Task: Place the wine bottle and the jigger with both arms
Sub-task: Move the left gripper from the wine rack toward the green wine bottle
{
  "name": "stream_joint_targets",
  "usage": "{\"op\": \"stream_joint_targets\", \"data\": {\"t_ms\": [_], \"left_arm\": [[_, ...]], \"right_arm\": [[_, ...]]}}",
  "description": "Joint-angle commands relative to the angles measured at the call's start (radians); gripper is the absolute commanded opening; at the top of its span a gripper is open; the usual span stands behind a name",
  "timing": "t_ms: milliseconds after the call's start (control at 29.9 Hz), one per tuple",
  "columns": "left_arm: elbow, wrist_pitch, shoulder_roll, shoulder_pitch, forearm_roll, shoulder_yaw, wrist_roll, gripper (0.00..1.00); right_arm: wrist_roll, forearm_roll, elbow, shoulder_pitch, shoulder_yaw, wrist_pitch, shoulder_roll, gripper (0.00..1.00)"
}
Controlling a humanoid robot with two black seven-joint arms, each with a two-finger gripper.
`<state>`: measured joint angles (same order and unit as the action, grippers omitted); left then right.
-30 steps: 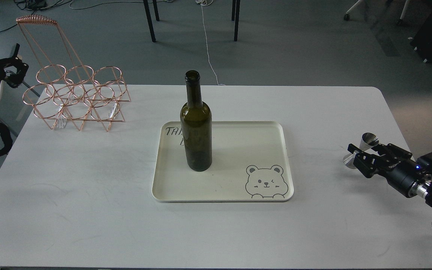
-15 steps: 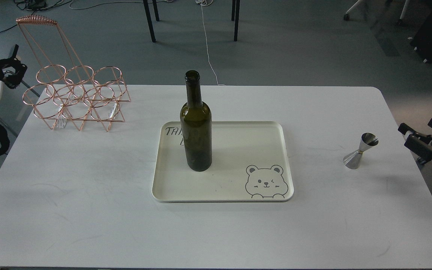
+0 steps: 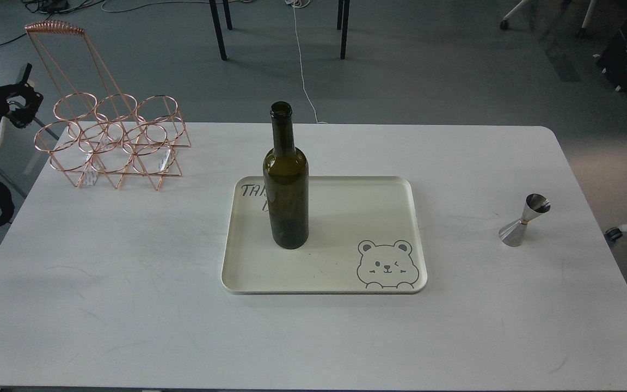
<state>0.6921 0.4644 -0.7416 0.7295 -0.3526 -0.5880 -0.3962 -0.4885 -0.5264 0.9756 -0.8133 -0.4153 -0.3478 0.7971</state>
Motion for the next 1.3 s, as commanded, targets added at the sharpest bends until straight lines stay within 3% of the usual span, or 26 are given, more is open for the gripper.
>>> {"op": "stream_joint_targets", "data": {"t_ms": [0, 334, 434, 668, 802, 969, 1269], "left_arm": [[0.004, -0.01, 0.011, 0.007, 0.004, -0.003, -0.001, 0.98], [0.108, -0.004, -0.044, 0.004, 0.004, 0.002, 0.002, 0.98], [0.214, 0.014, -0.116, -0.005, 0.035, 0.033, 0.0, 0.98], [0.551, 0.023, -0.313, -0.004, 0.475, 0.053, -0.015, 0.98], [0.717, 0.007, -0.375, 0.001, 0.66, 0.05, -0.018, 0.98], [0.863, -0.124, -0.371, 0.021, 1.024, 0.03, -0.018, 0.98], [0.952, -0.291, -0.234, 0.013, 1.728, 0.045, -0.033, 0.96]], "right_arm": [[0.0, 0.065, -0.083, -0.009, -0.091, 0.116, -0.087, 0.99], [0.0, 0.281, -0.372, -0.05, -0.341, 0.463, -0.217, 0.99], [0.0, 0.354, -0.475, -0.07, -0.346, 0.545, -0.257, 0.99], [0.002, 0.552, -0.58, -0.069, -0.347, 0.733, -0.283, 0.99], [0.008, 0.617, -0.612, -0.07, -0.346, 0.77, -0.3, 0.99], [0.008, 0.618, -0.611, -0.069, -0.346, 0.77, -0.302, 0.99], [0.008, 0.62, -0.604, -0.075, -0.347, 0.771, -0.3, 0.99]]}}
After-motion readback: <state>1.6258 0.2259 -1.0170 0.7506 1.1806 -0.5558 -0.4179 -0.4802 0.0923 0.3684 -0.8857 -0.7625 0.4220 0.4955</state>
